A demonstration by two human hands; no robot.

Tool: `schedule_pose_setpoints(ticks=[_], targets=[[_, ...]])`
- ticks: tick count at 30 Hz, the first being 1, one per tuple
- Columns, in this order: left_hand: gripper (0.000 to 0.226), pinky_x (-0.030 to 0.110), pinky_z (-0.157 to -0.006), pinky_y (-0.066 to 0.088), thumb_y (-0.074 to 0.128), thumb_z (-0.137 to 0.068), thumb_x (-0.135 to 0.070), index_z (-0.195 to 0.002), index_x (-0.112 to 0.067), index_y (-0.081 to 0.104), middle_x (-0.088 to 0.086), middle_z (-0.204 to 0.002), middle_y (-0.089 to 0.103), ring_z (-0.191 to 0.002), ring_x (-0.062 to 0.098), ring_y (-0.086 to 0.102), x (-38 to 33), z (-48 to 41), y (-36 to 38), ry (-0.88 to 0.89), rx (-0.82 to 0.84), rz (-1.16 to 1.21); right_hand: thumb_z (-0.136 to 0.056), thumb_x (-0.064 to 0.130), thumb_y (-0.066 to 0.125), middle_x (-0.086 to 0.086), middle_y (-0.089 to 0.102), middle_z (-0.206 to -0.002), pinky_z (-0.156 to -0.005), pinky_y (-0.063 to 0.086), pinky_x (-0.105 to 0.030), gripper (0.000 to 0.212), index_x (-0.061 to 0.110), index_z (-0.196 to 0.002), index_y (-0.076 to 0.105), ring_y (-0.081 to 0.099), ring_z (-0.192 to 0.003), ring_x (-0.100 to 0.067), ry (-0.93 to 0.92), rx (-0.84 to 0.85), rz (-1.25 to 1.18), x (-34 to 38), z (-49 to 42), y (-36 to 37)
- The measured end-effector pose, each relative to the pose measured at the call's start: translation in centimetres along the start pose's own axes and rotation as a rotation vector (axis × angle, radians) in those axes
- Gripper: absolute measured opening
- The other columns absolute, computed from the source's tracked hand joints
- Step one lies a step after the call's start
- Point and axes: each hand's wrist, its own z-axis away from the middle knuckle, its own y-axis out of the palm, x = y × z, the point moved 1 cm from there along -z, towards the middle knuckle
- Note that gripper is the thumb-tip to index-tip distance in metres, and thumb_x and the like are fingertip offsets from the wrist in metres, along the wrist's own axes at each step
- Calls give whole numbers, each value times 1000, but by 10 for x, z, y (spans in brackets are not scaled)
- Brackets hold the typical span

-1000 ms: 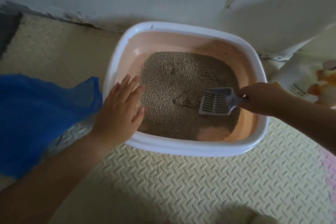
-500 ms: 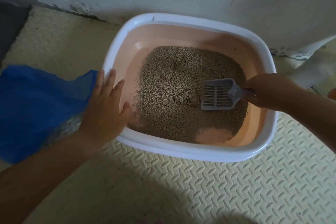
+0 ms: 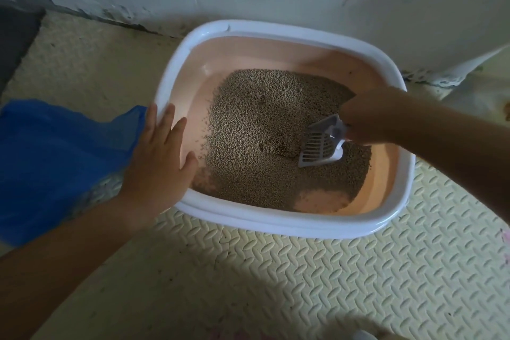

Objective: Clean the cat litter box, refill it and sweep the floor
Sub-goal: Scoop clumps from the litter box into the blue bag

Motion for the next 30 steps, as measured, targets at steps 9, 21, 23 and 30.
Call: schedule_pose_setpoints(ticks=[9, 21, 23, 30], targets=[[71, 49, -117, 14, 28, -82, -40, -144, -7, 32, 7, -158, 14, -146, 25, -5, 4, 1, 3, 27, -17, -6, -98, 38, 40, 11, 49, -66, -56, 42, -19, 24, 22, -93, 57, 57, -65, -10, 119, -11, -122, 13, 42, 47], [68, 50, -115, 18, 34, -83, -37, -145, -7, 32, 6, -158, 13, -146, 24, -5, 1, 0, 3, 18, -11, -20, -97, 28, 45, 3, 49, -58, -43, 28, -21, 33, 18, -66, 45, 46, -50, -7, 317, 85, -500, 25, 43, 51], [69, 50, -115, 19, 32, -82, -37, -144, -7, 32, 7, -158, 14, -146, 24, -4, 2, 0, 3, 20, -17, -20, -96, 23, 45, 4, 47, -61, -45, 31, -21, 20, 15, -82, 56, 48, -54, -10, 353, 91, -489, 31, 48, 53], [73, 52, -115, 19, 28, -80, -41, -145, -6, 32, 8, -158, 14, -146, 26, -4, 5, -1, 4, 20, -8, -20, -90, 8, 47, 6, 47, -71, -57, 44, -24, 31, 18, -117, 57, 51, -64, -14, 167, 40, -130, 52, 58, 34]])
